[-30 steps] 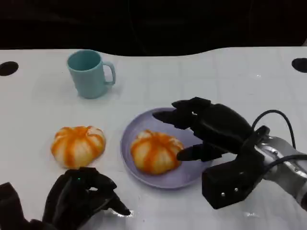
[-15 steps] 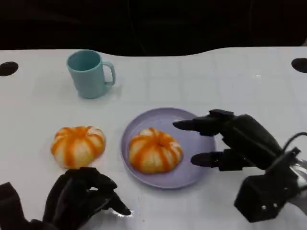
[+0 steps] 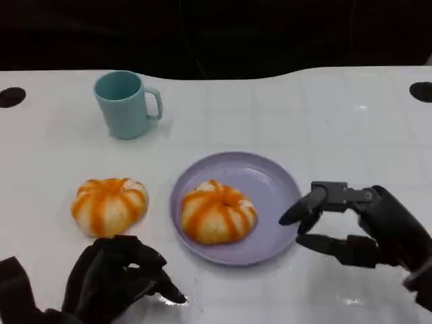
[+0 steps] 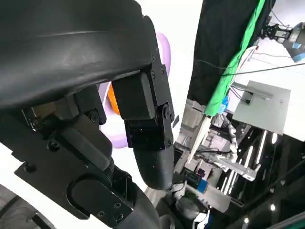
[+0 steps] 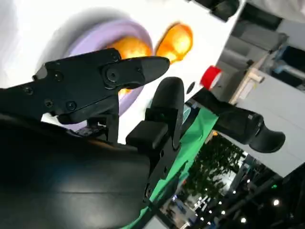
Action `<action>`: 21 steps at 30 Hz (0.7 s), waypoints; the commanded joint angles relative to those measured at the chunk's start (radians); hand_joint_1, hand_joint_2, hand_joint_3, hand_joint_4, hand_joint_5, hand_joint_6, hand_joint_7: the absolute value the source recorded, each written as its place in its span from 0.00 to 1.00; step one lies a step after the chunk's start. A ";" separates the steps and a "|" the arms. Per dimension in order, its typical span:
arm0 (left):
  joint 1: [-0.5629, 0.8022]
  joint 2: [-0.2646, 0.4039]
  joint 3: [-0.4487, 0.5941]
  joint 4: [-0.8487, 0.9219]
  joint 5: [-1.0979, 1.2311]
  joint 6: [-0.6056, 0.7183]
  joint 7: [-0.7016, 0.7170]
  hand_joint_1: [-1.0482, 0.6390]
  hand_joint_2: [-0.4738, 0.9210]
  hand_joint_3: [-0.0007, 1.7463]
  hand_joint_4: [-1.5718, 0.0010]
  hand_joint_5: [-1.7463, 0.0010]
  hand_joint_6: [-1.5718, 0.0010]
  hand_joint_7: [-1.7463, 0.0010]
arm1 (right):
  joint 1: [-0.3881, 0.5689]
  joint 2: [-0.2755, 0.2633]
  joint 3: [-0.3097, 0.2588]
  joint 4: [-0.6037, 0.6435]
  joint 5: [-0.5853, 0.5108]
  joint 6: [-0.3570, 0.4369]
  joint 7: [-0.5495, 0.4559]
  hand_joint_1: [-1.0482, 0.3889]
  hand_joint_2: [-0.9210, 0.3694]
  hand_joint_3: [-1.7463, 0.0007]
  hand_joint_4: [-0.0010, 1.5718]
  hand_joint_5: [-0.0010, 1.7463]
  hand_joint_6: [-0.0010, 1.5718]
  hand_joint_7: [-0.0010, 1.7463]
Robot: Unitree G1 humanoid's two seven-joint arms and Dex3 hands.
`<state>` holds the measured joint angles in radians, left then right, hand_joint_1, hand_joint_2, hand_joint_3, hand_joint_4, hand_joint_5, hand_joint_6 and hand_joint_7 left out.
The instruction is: Grasp the bread from the table and place it into the plate.
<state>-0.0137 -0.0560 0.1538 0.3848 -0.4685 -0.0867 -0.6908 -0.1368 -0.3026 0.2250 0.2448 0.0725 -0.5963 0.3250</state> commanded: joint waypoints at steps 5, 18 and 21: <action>0.013 0.009 0.005 -0.015 -0.005 0.013 0.009 0.01 0.74 0.00 0.00 0.71 0.00 0.84 | 0.156 -0.038 -0.091 -0.174 0.107 0.143 0.110 0.69 0.31 0.40 0.35 0.82 0.39 0.62; 0.017 0.011 -0.002 -0.028 0.001 0.016 0.012 0.01 0.75 0.00 0.00 0.71 0.00 0.84 | 0.306 -0.061 -0.166 -0.355 0.164 0.409 0.175 0.64 0.24 0.47 0.32 0.95 0.36 0.77; 0.015 0.013 -0.001 -0.025 0.001 0.012 0.009 0.01 0.75 0.00 0.00 0.71 0.00 0.84 | 0.306 -0.046 -0.168 -0.343 0.166 0.418 0.183 0.64 0.20 0.50 0.32 0.96 0.36 0.78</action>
<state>-0.0008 -0.0578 0.1502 0.3699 -0.4699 -0.0772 -0.6907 0.1682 -0.3495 0.0777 -0.0967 0.2236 -0.1883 0.5005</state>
